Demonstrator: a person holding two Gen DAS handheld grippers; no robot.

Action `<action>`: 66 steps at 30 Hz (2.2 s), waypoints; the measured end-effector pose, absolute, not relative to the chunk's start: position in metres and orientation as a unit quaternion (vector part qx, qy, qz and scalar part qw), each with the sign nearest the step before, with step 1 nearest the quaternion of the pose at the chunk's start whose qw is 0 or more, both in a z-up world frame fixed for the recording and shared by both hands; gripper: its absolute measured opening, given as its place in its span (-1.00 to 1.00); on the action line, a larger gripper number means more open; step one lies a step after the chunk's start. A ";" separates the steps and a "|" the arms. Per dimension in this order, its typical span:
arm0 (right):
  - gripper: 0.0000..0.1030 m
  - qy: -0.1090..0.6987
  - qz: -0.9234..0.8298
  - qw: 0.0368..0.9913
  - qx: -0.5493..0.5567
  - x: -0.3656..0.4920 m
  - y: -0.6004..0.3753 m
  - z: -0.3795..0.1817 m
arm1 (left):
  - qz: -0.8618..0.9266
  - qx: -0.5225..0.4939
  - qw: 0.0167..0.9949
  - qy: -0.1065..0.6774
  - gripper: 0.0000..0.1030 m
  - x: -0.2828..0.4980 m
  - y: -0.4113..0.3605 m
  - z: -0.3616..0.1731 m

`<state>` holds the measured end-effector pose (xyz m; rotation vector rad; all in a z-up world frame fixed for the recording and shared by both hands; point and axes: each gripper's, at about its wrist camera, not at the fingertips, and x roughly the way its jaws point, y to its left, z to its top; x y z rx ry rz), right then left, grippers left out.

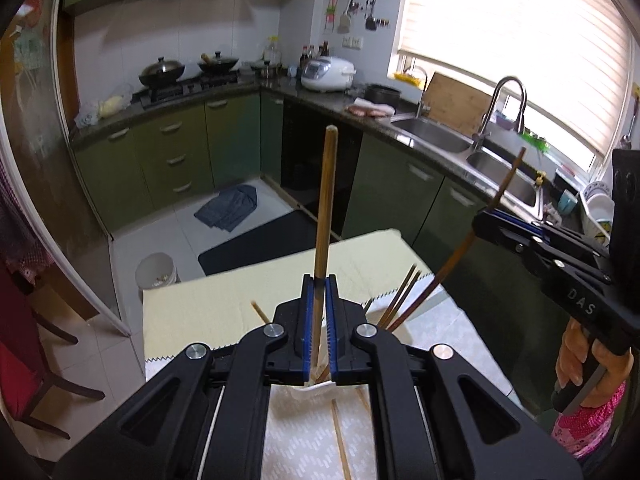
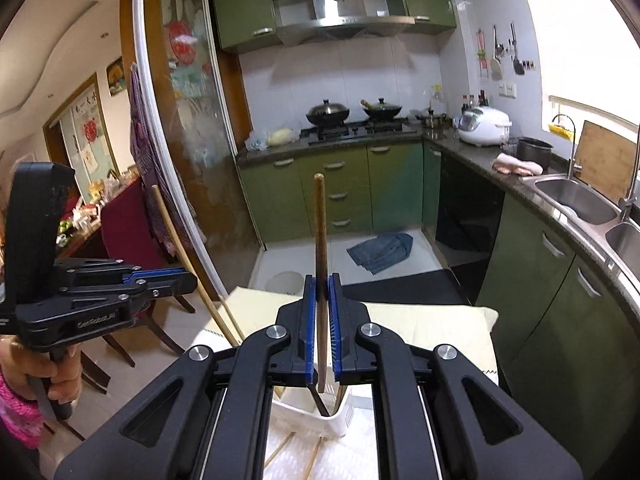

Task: Organize utensils
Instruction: 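Lower both chopsticks into the caddy and open both grippers, then lower the left gripper onto a chopstick and close while the right gripper grasps the last one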

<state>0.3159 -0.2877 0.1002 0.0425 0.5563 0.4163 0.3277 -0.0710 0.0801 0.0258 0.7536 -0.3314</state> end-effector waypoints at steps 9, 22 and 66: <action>-0.85 0.315 0.202 0.927 0.002 0.337 -0.270 0.048 | -0.159 0.023 0.900 0.405 -0.88 0.333 -0.070 0.033; -0.55 0.288 0.220 0.932 0.019 0.265 -0.297 0.068 | -0.158 0.035 0.903 0.397 -0.26 0.279 -0.071 0.043; -0.18 0.497 0.180 0.848 -0.038 0.215 -0.313 -0.121 | -0.129 0.074 0.776 0.613 -0.85 0.274 -0.128 -0.195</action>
